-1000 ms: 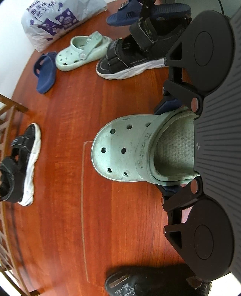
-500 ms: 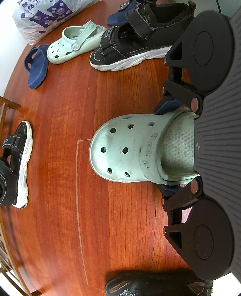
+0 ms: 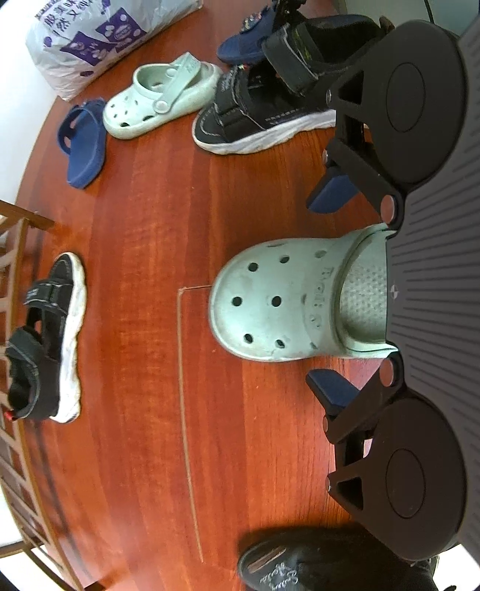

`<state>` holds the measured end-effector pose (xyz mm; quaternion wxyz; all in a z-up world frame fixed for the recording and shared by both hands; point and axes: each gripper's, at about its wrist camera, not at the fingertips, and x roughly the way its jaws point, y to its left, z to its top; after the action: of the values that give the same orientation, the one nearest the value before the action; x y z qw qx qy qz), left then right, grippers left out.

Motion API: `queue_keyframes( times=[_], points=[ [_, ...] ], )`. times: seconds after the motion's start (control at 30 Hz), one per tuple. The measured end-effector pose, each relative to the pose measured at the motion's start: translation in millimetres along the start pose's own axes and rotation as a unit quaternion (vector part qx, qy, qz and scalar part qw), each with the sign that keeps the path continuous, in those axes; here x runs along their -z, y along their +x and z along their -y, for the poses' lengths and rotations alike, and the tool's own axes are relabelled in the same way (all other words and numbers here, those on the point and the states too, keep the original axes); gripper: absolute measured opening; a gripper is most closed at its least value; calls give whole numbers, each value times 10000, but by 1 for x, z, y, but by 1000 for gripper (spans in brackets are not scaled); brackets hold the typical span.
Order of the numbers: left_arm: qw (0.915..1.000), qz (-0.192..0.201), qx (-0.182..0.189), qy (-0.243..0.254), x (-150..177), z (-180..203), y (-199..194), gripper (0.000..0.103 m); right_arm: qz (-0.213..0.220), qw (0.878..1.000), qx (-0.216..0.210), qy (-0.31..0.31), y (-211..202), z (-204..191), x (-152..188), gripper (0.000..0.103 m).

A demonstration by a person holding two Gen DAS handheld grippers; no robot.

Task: Organize scattered shoes
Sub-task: 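Carry and set down the blue slide with the right tool while the left tool sets down the mint clog, then grasp the second mint clog with the right tool and lift it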

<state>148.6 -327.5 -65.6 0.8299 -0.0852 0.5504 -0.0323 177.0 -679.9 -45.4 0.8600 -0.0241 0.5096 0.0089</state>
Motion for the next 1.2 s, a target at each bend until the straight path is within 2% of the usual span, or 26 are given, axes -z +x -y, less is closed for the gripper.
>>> queue_keyframes(
  times=[0.27, 0.4, 0.63, 0.93, 1.2],
  points=[
    [9998, 141, -34, -143, -7, -7, -21, 94, 304, 9994, -168, -87, -23, -7, -28, 102],
    [9996, 230, -64, -154, -7, -10, -33, 94, 373, 9986, -318, -202, -20, -18, -48, 102],
    [9992, 333, -177, -107, -2, -18, -47, 94, 314, 9979, -345, -444, 3, -38, -75, 102],
    [9977, 345, -355, -469, 7, -41, -61, 95, 50, 9972, -410, -627, 51, -59, -107, 102],
    [9952, 366, -470, -779, 11, -54, -70, 95, -142, 9963, -318, -783, 85, -69, -123, 102]
  ],
)
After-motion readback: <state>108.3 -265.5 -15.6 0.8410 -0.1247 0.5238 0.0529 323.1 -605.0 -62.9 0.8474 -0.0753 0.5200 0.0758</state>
